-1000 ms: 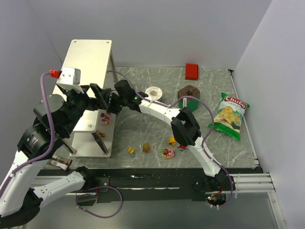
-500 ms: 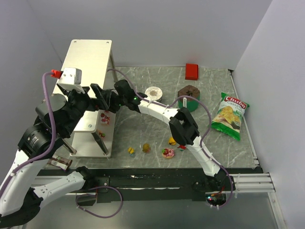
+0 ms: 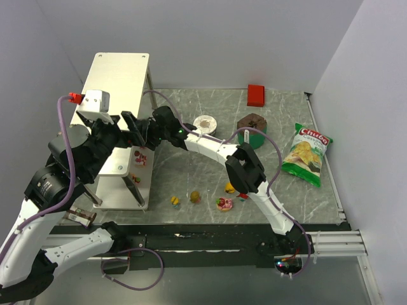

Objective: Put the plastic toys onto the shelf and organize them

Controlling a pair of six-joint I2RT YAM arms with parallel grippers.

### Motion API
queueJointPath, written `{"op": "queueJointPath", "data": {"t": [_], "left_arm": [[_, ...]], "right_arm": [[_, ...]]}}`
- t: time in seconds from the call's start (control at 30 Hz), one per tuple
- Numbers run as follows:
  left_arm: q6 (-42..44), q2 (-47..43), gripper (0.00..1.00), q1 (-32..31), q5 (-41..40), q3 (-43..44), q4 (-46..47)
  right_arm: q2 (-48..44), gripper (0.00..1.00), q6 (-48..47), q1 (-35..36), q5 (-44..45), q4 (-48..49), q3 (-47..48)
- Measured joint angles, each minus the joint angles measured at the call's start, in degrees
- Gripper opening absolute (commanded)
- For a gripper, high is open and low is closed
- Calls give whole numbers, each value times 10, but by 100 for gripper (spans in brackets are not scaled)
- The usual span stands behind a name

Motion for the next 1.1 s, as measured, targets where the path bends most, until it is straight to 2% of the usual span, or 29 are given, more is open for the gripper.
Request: {"op": "queueJointPath", "data": {"t": [0.8, 1.1], "left_arm": [[-2, -7, 97, 0, 0, 0, 0], [-2, -9, 97, 0, 0, 0, 0]], "right_arm": [[-7, 81, 5, 0, 31, 55, -66], [-53, 84, 6, 0, 48, 76, -126]]}}
